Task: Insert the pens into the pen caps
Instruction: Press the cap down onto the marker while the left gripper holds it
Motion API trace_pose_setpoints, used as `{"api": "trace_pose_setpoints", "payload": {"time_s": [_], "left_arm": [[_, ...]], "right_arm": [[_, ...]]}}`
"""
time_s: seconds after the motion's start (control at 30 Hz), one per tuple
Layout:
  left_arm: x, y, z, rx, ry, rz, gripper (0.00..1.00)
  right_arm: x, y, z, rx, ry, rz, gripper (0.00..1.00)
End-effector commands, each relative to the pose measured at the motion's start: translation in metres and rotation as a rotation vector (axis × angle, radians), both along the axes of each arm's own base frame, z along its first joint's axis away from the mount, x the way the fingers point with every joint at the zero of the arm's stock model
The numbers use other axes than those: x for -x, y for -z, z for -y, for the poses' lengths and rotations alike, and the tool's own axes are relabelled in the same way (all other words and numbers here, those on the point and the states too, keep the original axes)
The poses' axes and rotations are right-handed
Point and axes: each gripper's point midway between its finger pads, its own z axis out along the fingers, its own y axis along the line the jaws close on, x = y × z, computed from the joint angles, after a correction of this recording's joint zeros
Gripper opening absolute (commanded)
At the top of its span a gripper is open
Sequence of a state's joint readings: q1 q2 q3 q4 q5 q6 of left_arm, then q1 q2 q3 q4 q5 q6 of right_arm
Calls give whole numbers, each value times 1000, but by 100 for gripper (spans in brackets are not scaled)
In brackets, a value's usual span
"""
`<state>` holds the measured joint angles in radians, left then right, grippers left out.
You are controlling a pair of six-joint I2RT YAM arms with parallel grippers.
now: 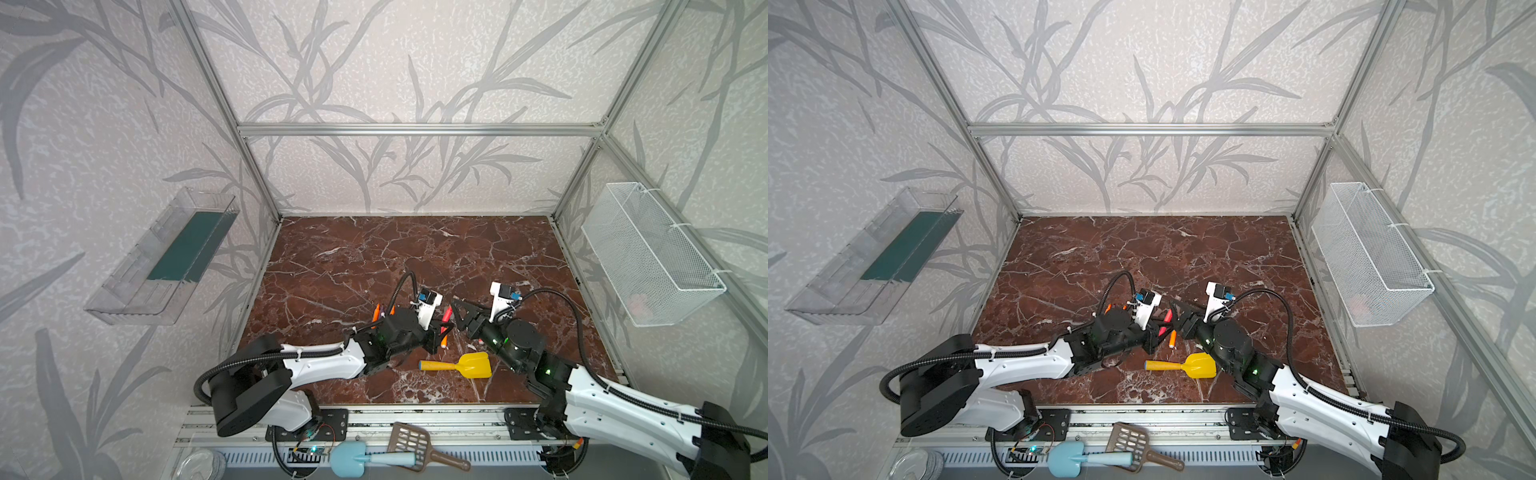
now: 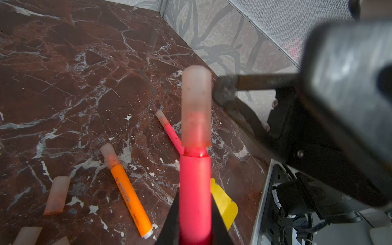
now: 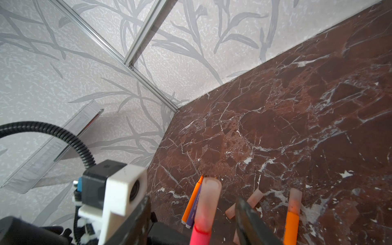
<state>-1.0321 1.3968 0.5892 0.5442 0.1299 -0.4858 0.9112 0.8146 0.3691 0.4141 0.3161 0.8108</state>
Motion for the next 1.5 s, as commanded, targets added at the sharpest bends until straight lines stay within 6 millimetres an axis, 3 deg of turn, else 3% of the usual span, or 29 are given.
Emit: {"api": "trace_pose_setpoints", "payload": {"time_s": [0.0, 0.23, 0.6, 0.77, 0.93, 1.1, 1.3, 1.47], "left_arm": [[2, -17, 4, -8, 14, 87, 0], [5, -14, 6, -23, 26, 94, 0], [-6, -16, 3, -83, -16, 158, 0], [-30, -28, 3, -139, -111, 244, 0], [-30, -39, 21, -86, -64, 240, 0], [-26, -57, 19, 27, 20, 161, 0], [-32, -72, -1, 129, 38, 106, 0], [-28, -81, -5, 171, 52, 85, 0]], "right_arm": [[-11, -10, 0, 5, 9, 8, 61], [-18, -2, -12, -5, -31, -54, 49], [-17, 22, -28, 90, -84, -180, 0], [-14, 38, -40, 72, -88, -222, 0], [-9, 44, -52, 9, -122, -210, 0], [-2, 32, -47, -38, -150, -133, 0], [13, 10, -47, -140, -230, 5, 0], [27, -9, -63, -185, -354, 68, 0]]}}
